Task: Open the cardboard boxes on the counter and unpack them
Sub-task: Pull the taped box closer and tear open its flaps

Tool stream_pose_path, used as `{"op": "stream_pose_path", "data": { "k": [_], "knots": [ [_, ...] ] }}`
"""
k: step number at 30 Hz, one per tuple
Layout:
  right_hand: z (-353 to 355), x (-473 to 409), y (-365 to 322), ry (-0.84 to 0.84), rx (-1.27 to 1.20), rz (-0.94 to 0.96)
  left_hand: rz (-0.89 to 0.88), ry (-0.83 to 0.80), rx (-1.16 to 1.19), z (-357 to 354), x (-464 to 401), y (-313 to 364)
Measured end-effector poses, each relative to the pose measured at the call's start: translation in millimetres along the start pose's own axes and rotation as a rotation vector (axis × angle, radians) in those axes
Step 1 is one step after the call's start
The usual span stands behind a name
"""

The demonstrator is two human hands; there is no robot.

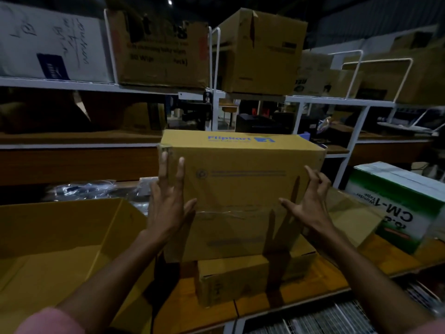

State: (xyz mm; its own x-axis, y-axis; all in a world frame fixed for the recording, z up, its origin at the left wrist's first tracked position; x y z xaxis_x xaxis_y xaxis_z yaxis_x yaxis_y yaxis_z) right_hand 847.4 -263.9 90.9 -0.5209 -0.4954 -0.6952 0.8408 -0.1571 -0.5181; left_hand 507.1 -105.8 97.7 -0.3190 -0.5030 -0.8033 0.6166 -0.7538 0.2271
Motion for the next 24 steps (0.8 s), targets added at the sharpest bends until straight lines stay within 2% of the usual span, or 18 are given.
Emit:
{"op": "stream_pose_path", "data": {
  "k": [12,16,19,24],
  "knots": [
    [9.3,-63.8,-16.2,0.004,0.144,0.116,0.004,-0.129,-0.073,13.5,-67.4,-19.1],
    [8.3,-85.6,-18.1,-0.064,0.166,0.108,0.043,-0.167,-0.044,9.5,-82.5,-15.4],
    [6.1,-85.9,-16.2,-0.073,0.175,0.121,0.034,-0.148,-0.061,7.3,-78.4,-11.3],
    [10.8,-81.9,-7.7,0.044,0.102,0.212,-0.004,-0.085,-0.078,10.5,-70.7,-5.0]
  ]
}}
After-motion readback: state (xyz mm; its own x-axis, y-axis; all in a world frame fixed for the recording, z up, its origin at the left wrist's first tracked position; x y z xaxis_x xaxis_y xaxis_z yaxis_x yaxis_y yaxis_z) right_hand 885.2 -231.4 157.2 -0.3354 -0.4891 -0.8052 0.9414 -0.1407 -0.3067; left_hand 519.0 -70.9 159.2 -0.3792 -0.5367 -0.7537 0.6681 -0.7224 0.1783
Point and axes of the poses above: each hand's wrist, its own x-axis away from the middle knuckle, its own z-axis out of the back of the hand, y = z × x, the point moved 1 cm from there along -x, towards the middle knuckle, and after that the axes turned 7 degrees about y, right-handed, at the moved point
